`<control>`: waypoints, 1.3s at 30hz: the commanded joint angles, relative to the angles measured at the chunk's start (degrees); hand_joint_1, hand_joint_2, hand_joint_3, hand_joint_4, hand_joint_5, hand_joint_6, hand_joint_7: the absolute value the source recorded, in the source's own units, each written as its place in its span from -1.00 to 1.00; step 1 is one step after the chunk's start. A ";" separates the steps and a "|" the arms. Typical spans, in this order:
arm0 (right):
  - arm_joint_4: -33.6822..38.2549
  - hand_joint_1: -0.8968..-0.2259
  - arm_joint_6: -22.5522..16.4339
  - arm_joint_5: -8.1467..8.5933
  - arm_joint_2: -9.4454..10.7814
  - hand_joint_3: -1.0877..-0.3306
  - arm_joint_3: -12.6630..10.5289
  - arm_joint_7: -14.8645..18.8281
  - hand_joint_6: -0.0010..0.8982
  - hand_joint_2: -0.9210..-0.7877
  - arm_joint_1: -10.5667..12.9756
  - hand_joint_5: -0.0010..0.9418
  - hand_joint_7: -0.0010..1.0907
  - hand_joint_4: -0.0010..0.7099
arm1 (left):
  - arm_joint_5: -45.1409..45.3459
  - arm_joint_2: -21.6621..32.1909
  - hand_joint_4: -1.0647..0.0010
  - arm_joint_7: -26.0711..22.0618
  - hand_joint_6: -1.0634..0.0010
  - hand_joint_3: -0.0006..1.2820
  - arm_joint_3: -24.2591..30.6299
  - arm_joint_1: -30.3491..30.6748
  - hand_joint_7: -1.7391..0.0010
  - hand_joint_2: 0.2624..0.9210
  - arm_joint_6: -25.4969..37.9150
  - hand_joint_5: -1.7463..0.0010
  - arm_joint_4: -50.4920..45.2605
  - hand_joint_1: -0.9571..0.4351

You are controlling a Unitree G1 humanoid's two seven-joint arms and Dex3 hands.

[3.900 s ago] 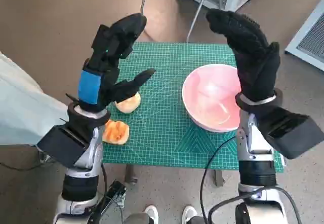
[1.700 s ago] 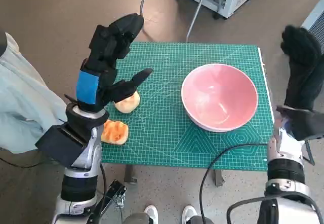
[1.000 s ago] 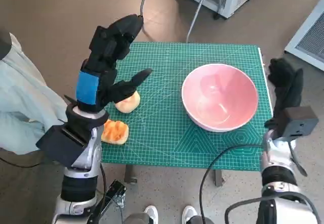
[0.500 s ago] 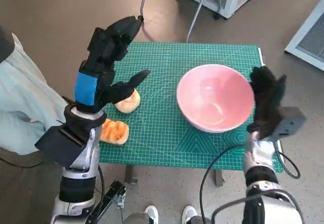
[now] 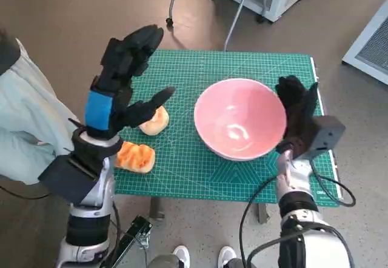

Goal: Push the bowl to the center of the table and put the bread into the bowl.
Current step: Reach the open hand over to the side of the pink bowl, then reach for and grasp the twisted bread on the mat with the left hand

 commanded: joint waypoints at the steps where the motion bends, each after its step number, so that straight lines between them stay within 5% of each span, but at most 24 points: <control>1: 0.97 -0.03 2.12 0.69 1.63 -0.61 -0.72 -0.01 -0.66 -1.00 -1.01 -0.99 0.20 -0.12 | -0.33 0.78 0.30 -0.33 0.68 -0.67 0.65 0.93 0.30 1.00 -0.43 1.00 -1.17 -0.18; 18: 0.87 0.00 3.64 1.27 2.78 -0.49 -2.58 0.19 -0.54 -1.00 -4.40 -0.96 0.27 -0.02 | -0.01 1.01 0.29 0.03 0.63 -0.68 1.20 2.53 0.38 1.00 -0.12 1.00 -1.74 -0.18; 24: -0.46 -0.08 -0.30 -1.65 0.96 -0.44 -0.05 -0.09 -0.56 -1.00 -5.55 -0.97 0.28 -0.01 | 0.28 4.90 0.28 -1.54 0.52 -0.69 3.62 2.82 0.55 1.00 -1.44 1.00 0.69 -0.22; 32: -4.36 -0.08 -8.68 -5.49 -1.68 -0.41 4.54 0.97 -0.62 -1.00 -6.84 -0.97 0.28 -0.02 | 5.73 18.22 0.24 -6.76 0.44 -0.67 6.47 2.74 0.67 1.00 -2.27 0.99 3.38 -0.23; 36: -8.34 -0.16 -13.00 -3.71 -2.21 -0.35 5.49 6.43 -0.63 -1.00 -6.72 -0.96 0.29 0.02 | 6.07 23.63 0.18 -10.66 0.32 -0.74 6.80 3.82 0.76 0.99 -1.39 0.99 2.55 -0.19; 39: -12.83 -0.20 -14.69 -0.01 -1.78 -0.30 5.68 13.17 -0.70 -1.00 -6.16 -0.97 0.32 0.01 | 4.71 27.38 0.19 -14.81 0.28 -0.76 6.62 4.81 0.82 1.00 -0.39 0.99 1.51 -0.18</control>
